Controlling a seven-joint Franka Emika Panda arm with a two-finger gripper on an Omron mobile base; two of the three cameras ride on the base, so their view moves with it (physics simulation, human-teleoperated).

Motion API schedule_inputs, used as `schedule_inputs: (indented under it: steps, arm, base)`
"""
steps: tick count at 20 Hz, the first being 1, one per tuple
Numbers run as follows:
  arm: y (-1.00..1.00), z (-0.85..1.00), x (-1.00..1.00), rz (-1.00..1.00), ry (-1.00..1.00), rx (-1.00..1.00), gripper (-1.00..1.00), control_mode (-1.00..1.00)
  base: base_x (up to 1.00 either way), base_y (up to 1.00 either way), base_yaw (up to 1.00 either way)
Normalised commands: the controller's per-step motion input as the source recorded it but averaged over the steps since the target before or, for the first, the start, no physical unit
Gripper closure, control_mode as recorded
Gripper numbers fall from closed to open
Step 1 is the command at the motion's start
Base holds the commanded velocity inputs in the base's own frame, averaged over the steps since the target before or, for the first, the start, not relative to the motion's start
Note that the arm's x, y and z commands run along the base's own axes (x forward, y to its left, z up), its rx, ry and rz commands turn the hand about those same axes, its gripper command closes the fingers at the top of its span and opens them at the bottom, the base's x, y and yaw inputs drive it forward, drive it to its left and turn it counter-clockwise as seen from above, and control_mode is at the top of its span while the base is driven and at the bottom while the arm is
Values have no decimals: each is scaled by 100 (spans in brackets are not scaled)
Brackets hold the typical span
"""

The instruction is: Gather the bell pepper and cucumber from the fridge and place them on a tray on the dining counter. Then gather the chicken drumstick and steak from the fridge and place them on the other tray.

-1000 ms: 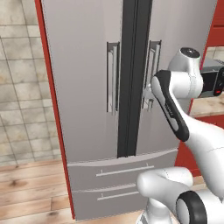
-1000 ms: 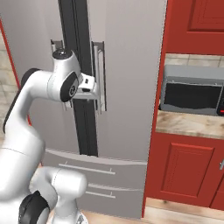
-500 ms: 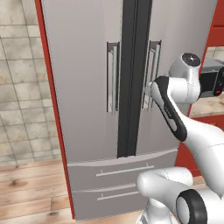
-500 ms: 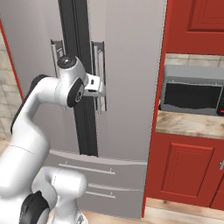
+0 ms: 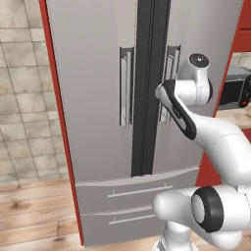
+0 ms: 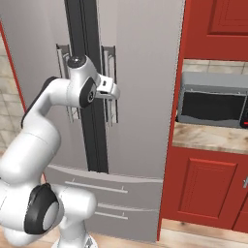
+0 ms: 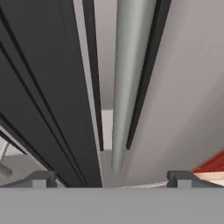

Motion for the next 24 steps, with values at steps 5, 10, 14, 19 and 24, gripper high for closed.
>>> schedule_inputs:
  steps: [5,10,14,19,24]
  arm:
    - [0,18,16,-2,-6,0,-100,-100]
    - [-11,23,0,0,-13,0,-100,-100]
    - [-8,21,0,0,-15,-1,-100,-100]
    - [-1,14,5,0,-4,0,-100,-100]
    - [0,6,10,0,0,0,-100,-100]
  base:
    - [0,0,0]
    - [0,0,0]
    - [0,0,0]
    - [0,0,0]
    - [0,0,0]
